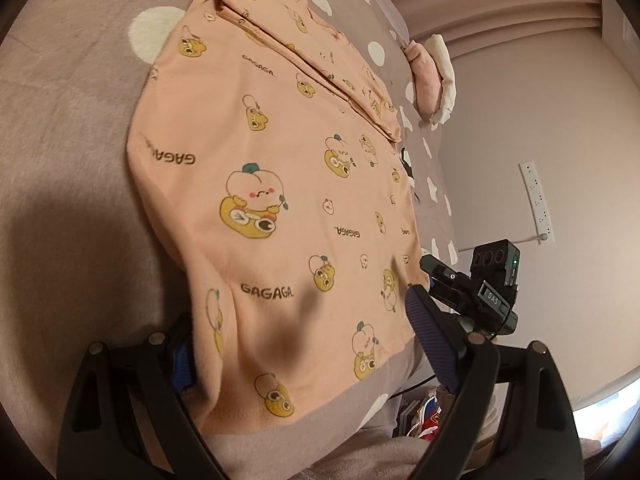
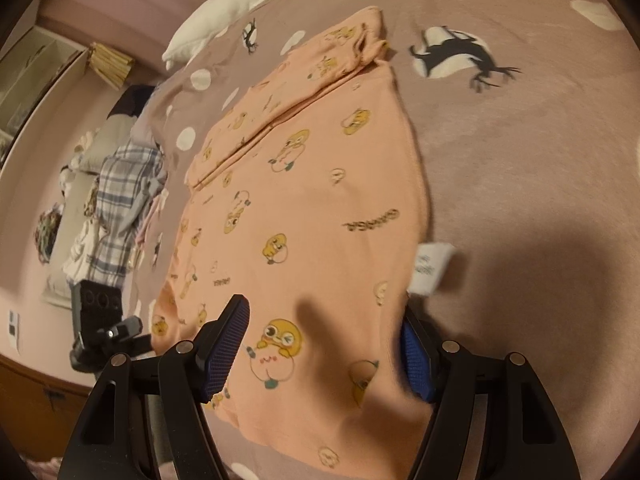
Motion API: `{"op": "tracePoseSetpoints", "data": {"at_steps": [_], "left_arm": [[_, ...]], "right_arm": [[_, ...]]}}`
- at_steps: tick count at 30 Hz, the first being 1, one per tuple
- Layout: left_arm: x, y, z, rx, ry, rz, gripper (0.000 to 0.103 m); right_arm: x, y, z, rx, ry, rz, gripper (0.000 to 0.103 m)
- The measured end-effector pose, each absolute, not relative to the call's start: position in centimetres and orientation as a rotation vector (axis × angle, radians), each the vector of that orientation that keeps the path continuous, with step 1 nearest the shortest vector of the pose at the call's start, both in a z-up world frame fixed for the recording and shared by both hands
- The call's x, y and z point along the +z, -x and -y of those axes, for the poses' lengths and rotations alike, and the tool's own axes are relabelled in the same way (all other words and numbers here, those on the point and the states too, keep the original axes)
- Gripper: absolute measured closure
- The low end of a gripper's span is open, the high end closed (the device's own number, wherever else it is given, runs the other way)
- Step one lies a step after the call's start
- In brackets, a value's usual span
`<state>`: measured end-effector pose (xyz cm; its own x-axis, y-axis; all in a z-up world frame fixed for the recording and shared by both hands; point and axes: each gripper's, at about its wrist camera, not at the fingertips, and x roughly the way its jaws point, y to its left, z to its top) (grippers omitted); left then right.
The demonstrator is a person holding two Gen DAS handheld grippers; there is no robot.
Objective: Fold small clothes
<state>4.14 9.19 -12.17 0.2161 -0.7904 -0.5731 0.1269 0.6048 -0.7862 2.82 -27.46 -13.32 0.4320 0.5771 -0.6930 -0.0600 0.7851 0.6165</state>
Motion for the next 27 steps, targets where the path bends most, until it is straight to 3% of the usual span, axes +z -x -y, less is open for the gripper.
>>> {"op": "tracePoseSetpoints", "data": {"at_steps": [3,6,9,11,14,19,27], "left_arm": [[-12.2,-4.1,-9.5,-0.703,0.690,-1.188,0.017],[-12.3,-3.9,-10.0,-0.685,0.689,-1.187,0.029],[-12.6,-3.7,-10.7,-0.658,0.683,-1.192,0.047],[-12.8,-3.6,-11.1,-0.632,0.678,-1.200,0.064],[-13.0,-3.6,-11.3,-0.593,0.664,-1.210,0.079],[-12.5,-3.2,-11.1,-0.567,0.629,-1.197,0.081],[-11.6,-3.1,-10.3,-0.564,0.565,-1.166,0.081]], "right_arm": [[-13.3,-2.9,27.4,0.419,-0.552,-1.054,0.032],[-13.5,-2.7,27.9,0.426,-0.582,-1.045,0.032],[-13.6,-2.3,28.3,0.428,-0.603,-1.043,0.036],[-13.8,-2.1,28.8,0.429,-0.629,-1.042,0.039],[-14.1,-2.1,29.4,0.425,-0.675,-1.043,0.046],[-14.2,-1.8,29.6,0.399,-0.671,-1.034,0.069],[-14.2,-1.4,29.7,0.383,-0.639,-1.017,0.088]]}}
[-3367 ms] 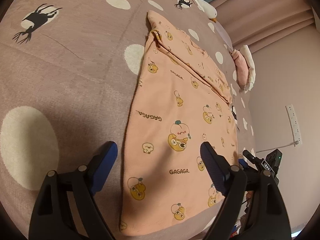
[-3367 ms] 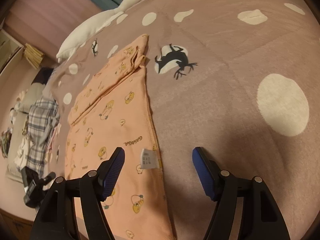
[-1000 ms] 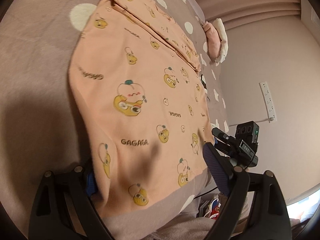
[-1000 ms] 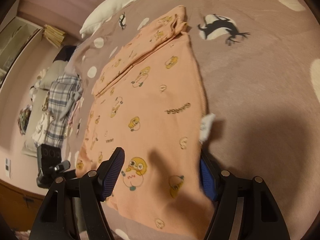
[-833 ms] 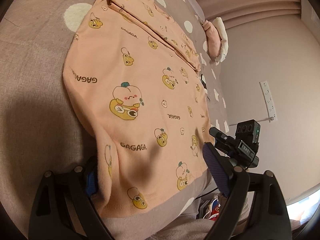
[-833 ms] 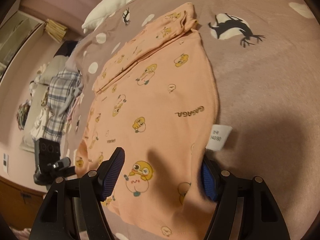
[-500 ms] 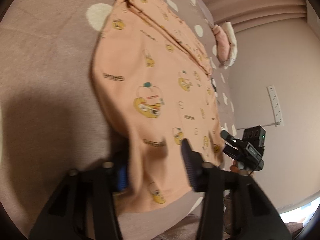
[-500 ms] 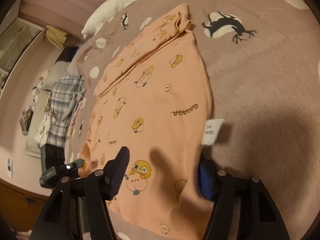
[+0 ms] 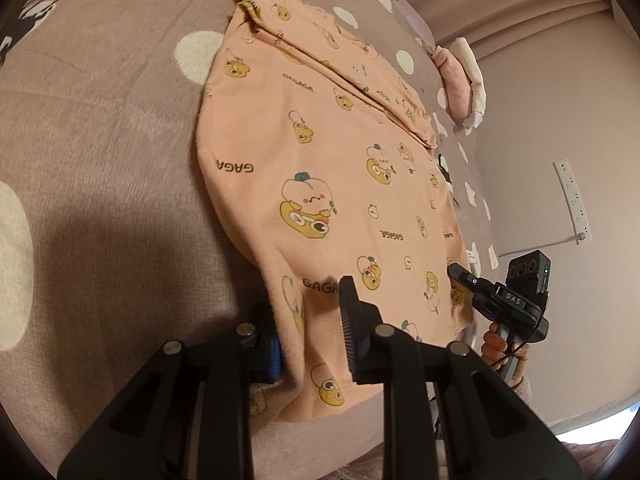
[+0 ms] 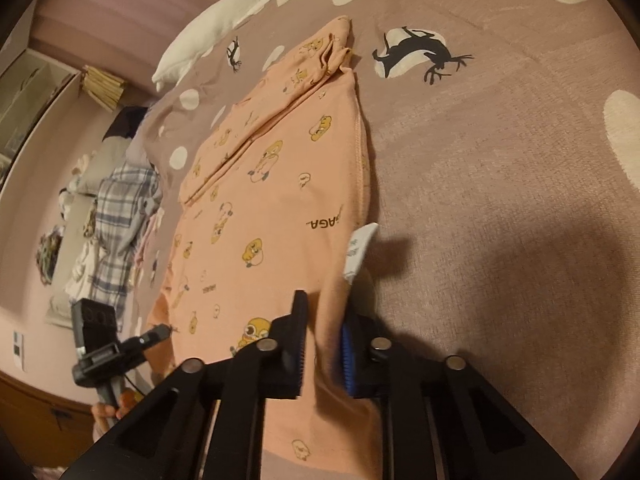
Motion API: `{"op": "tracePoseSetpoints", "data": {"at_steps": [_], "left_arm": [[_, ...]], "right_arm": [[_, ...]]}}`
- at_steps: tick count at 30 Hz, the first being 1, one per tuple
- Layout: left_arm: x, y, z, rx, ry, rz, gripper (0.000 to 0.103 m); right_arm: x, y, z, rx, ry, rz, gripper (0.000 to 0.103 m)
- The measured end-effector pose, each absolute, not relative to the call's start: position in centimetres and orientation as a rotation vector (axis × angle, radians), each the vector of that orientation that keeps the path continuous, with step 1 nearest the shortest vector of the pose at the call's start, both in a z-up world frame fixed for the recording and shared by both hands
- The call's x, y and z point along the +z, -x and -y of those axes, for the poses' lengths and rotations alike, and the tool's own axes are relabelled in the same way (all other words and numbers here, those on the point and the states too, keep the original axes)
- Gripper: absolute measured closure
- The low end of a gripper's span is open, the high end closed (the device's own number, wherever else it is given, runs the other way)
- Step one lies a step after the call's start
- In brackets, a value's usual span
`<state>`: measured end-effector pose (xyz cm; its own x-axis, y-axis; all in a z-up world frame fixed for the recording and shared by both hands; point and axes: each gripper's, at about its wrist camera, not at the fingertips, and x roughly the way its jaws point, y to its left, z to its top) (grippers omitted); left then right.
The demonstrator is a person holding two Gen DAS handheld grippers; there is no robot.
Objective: Fold small clothes
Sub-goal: 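Grasp the hem with the left gripper while the right gripper grasps it too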
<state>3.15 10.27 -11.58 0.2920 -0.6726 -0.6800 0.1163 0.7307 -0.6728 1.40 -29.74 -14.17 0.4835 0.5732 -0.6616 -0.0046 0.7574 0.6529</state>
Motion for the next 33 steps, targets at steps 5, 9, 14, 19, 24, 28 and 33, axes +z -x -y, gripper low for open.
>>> {"op": "tracePoseSetpoints", "data": {"at_steps": [5,9,14,19,24,28,33], "left_arm": [[-11.1,-3.4,-9.9,-0.580,0.568,-1.136,0.085],[-10.6,-3.7,-9.5,-0.599,0.565,-1.111,0.086],[-9.9,-4.1,-9.1,-0.619,0.571,-1.078,0.094],[-9.6,-4.6,-9.2,-0.633,0.605,-1.057,0.096],[-9.3,-5.1,-9.5,-0.661,0.655,-1.035,0.099],[-8.7,-5.4,-9.8,-0.699,0.694,-1.005,0.100],[-8.2,-5.7,-10.1,-0.742,0.755,-0.974,0.100]], "right_arm": [[-13.9,-1.3,30.0,0.407,-0.670,-0.991,0.092],[-13.4,-1.2,30.3,0.440,-0.709,-0.947,0.092],[-12.5,-1.4,30.0,0.478,-0.729,-0.898,0.094],[-12.0,-2.0,29.9,0.513,-0.766,-0.863,0.095],[-11.7,-2.4,30.2,0.544,-0.833,-0.823,0.095],[-11.6,-2.5,30.6,0.567,-0.870,-0.797,0.095],[-11.3,-2.7,31.1,0.596,-0.916,-0.762,0.095]]}}
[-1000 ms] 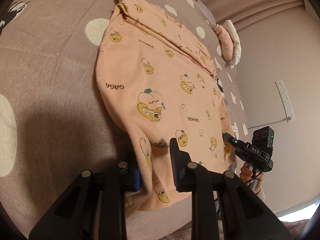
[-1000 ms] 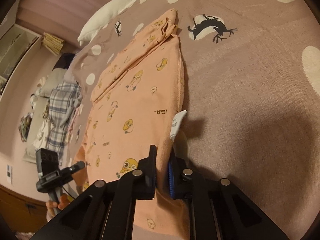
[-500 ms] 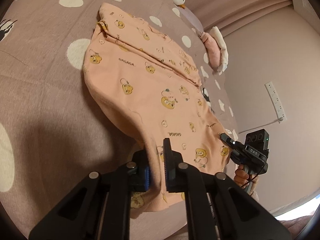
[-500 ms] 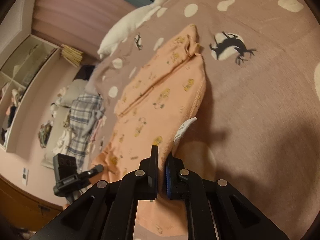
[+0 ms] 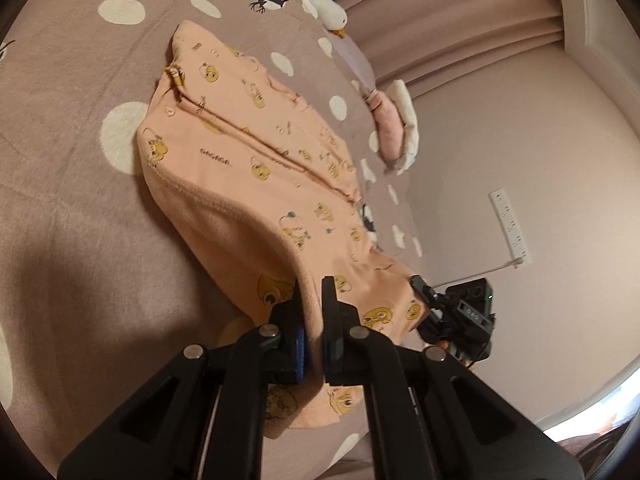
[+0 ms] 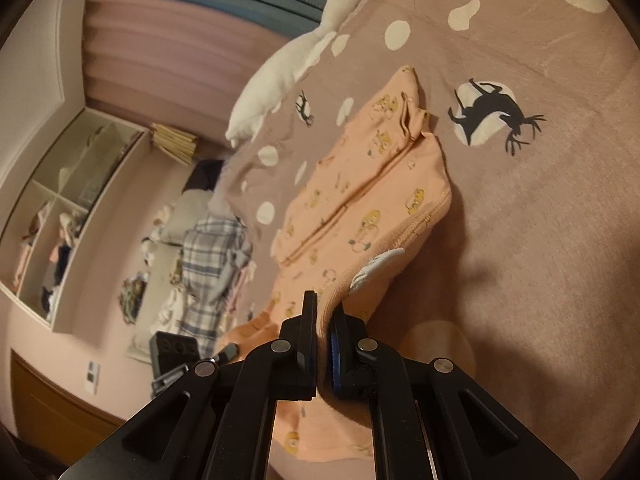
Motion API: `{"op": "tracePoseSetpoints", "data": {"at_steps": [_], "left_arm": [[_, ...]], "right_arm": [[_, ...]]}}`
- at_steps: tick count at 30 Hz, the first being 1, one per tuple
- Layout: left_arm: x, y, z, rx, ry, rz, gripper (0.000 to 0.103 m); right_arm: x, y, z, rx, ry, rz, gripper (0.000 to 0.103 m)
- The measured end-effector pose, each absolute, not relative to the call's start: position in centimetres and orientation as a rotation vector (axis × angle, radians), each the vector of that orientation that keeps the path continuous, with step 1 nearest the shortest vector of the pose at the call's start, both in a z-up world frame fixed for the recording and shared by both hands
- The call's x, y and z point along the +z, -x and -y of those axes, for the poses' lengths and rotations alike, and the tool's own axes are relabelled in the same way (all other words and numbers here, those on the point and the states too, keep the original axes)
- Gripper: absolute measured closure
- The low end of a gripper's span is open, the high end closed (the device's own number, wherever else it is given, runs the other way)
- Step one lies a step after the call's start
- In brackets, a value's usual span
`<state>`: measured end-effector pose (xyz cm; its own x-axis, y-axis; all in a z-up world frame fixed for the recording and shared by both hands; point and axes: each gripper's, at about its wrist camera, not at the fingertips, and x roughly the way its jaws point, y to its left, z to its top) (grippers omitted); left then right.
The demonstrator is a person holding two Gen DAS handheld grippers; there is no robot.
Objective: Fold small clothes
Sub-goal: 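Grasp the hem with the left gripper while the right gripper grasps it too, then lift the hem with both grippers and fold it toward the collar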
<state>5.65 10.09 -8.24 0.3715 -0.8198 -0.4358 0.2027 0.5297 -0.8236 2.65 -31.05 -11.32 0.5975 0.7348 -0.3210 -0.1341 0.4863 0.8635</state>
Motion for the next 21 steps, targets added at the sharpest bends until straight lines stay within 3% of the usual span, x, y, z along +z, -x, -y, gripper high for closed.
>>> {"op": "tracePoseSetpoints", "data": {"at_steps": [21], "left_arm": [[-6.0,-12.0,-10.2,-0.845,0.968,-0.840,0.101]], "right_arm": [[-6.4,-7.6,30.5,0.667,-0.913,-0.617,0.095]]}}
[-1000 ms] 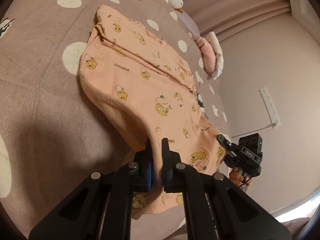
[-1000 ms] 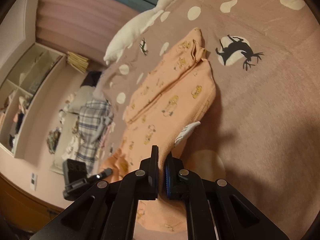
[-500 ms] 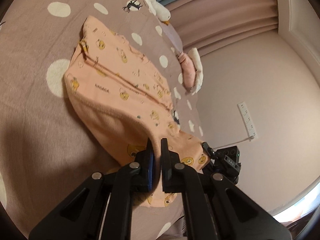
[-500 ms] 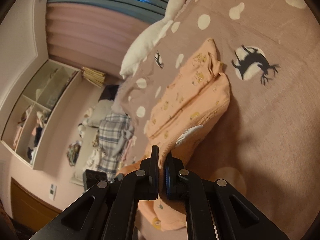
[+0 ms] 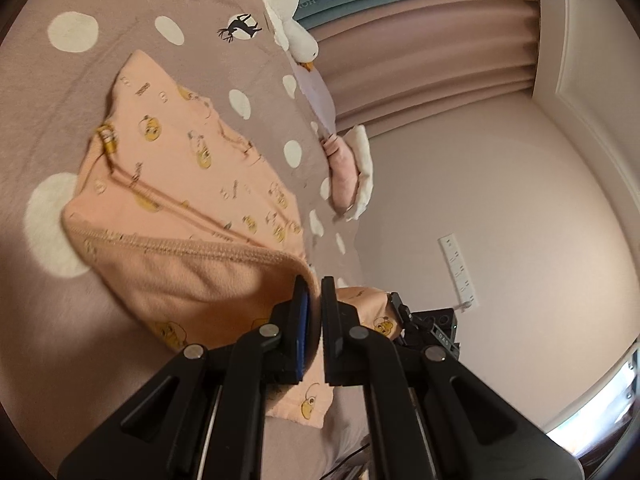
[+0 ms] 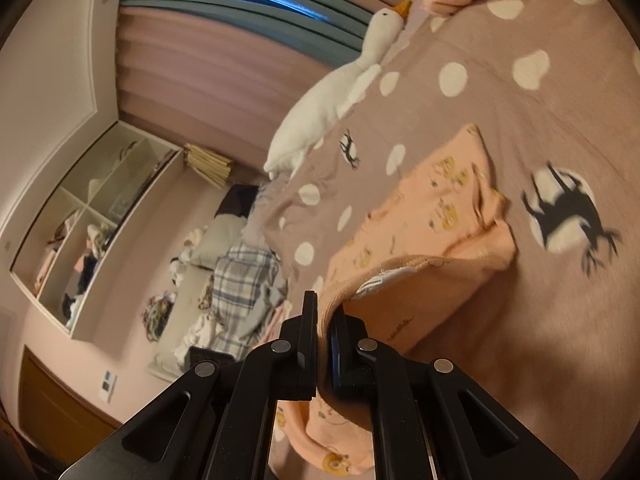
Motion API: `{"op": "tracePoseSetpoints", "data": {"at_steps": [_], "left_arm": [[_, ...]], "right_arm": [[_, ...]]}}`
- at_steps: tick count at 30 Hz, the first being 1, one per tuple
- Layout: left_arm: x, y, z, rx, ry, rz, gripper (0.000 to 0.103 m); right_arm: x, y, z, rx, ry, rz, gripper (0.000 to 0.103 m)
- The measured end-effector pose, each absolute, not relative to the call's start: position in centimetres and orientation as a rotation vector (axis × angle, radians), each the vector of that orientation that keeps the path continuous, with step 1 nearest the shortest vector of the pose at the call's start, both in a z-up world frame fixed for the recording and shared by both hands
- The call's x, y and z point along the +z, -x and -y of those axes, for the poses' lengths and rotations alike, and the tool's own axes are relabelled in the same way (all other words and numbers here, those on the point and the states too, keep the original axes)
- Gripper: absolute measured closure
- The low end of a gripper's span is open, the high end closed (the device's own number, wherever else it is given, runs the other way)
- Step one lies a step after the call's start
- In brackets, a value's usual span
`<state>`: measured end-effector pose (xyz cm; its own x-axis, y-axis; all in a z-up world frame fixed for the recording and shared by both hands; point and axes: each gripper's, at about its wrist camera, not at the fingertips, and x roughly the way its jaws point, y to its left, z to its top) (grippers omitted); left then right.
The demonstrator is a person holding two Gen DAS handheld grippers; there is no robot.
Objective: Fold small clothes
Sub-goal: 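Lift the hem with both grippers and fold it toward the collar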
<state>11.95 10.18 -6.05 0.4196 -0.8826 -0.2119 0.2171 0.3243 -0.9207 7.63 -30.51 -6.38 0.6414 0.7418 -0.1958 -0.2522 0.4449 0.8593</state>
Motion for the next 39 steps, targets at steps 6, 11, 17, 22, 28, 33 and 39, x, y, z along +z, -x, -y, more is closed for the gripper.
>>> {"op": "tracePoseSetpoints", "data": {"at_steps": [6,11,17,22,28,33,39], "left_arm": [[-4.6,-15.1,-11.4,-0.836,1.050,-0.753,0.101],[-3.4,-18.9,-12.8,-0.785,1.095,-0.674,0.101],[-3.8,-23.2,-14.1,-0.679,1.103,-0.635,0.101],[-6.8,-26.3,-15.4,-0.523,1.094,-0.702,0.101],[-8.7,-26.7,-14.9,-0.508,1.016,-0.816,0.100],[-7.4,-25.6,-14.1,-0.589,0.940,-0.842,0.078],[-7.8,-26.4,-12.0,-0.606,0.847,-0.907,0.054]], "right_arm": [[-4.7,-10.5,30.5,0.659,-0.902,-0.590,0.095],[-4.6,-13.8,31.0,0.590,-0.940,-0.590,0.095],[-5.2,-18.8,31.4,0.471,-0.964,-0.631,0.095],[-9.0,-23.0,31.7,0.320,-0.993,-0.772,0.095],[-12.6,-24.8,33.1,0.168,-0.984,-0.912,0.090],[-10.5,-23.5,34.1,0.213,-0.949,-0.835,0.056],[-9.0,-20.8,33.6,0.269,-0.876,-0.825,0.050]]}}
